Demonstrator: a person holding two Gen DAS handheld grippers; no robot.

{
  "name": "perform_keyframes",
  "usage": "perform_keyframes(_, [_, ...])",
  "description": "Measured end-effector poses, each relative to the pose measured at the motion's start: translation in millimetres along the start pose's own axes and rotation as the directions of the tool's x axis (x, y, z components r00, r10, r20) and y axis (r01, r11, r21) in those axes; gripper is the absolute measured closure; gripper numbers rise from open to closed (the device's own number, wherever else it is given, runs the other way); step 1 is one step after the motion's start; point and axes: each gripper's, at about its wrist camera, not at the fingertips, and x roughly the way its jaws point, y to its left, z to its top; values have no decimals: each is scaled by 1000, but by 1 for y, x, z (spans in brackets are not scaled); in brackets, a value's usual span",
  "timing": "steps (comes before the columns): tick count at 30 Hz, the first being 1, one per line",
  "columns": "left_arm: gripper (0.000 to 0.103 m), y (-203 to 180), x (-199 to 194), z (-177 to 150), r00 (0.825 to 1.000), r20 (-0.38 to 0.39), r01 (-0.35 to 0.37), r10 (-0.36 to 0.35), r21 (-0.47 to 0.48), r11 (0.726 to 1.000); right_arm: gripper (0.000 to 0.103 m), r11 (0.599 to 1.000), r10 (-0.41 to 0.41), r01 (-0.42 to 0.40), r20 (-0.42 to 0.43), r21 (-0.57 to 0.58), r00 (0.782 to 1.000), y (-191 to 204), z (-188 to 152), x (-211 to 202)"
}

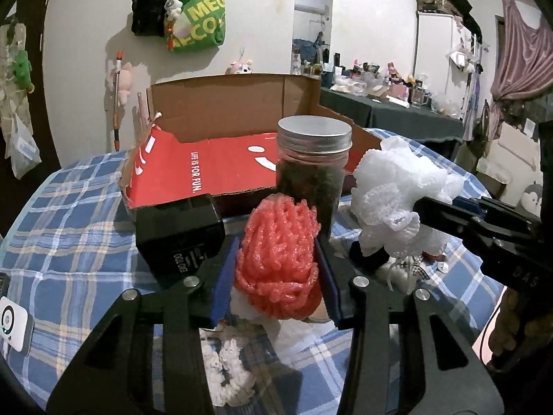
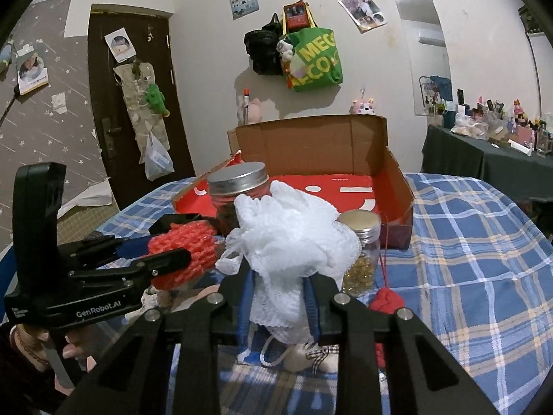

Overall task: Organize soft objects
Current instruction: 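Grasp the coral mesh ball with the left gripper while the right gripper grasps the white mesh pouf, then carry the coral ball and white pouf with both grippers into the red-lined box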

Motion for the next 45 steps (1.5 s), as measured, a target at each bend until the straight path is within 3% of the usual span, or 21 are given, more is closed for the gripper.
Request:
perform_keyframes(21, [61, 11, -36, 27, 993, 111, -31, 32, -11, 999, 75, 998, -36, 41, 120, -37, 992, 0, 21, -31])
perform_keyframes(32, [61, 26, -25, 76, 992, 121, -20, 20, 0, 1000, 76, 994, -29, 47, 177, -99, 984, -9, 69, -19])
perform_keyframes(38, [61, 36, 7, 113, 997, 70, 20, -21, 13, 1000, 76, 989, -18, 37, 129, -146, 992, -25, 117, 17])
perform_keyframes(45, [61, 50, 65, 146, 999, -42, 25, -24, 22, 999, 76, 983, -38, 31, -30, -181, 999, -47, 158, 86])
